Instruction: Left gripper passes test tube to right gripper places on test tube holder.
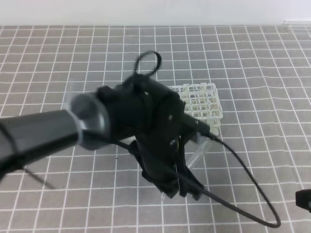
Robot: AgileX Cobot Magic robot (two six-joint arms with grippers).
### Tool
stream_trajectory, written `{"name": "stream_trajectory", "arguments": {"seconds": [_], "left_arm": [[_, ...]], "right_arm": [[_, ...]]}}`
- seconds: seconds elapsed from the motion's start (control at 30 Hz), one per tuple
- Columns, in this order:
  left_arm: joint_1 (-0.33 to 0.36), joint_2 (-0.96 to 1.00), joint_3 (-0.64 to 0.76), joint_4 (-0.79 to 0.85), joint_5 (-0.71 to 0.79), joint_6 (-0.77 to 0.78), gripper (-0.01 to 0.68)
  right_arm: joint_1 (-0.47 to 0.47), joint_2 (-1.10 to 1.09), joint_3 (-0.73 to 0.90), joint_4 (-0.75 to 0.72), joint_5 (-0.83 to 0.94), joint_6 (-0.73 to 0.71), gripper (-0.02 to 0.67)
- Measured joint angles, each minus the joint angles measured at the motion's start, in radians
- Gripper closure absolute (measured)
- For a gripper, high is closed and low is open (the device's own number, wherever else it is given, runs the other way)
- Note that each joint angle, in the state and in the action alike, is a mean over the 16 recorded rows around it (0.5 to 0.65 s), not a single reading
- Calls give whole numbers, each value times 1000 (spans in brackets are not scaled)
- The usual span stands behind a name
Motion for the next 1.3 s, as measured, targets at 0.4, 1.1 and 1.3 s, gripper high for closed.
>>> {"name": "stream_trajectory", "arguments": {"seconds": [0.4, 1.1, 1.3], "left_arm": [[0, -162, -1, -20, 4, 41, 602], [46, -656, 478, -18, -418, 78, 625], [96, -875, 743, -24, -678, 41, 630]], "right_arm": [[0, 0, 0, -3, 2, 0, 662], [1, 0, -52, 34, 20, -5, 662], [30, 6, -110, 88, 16, -23, 662]]}}
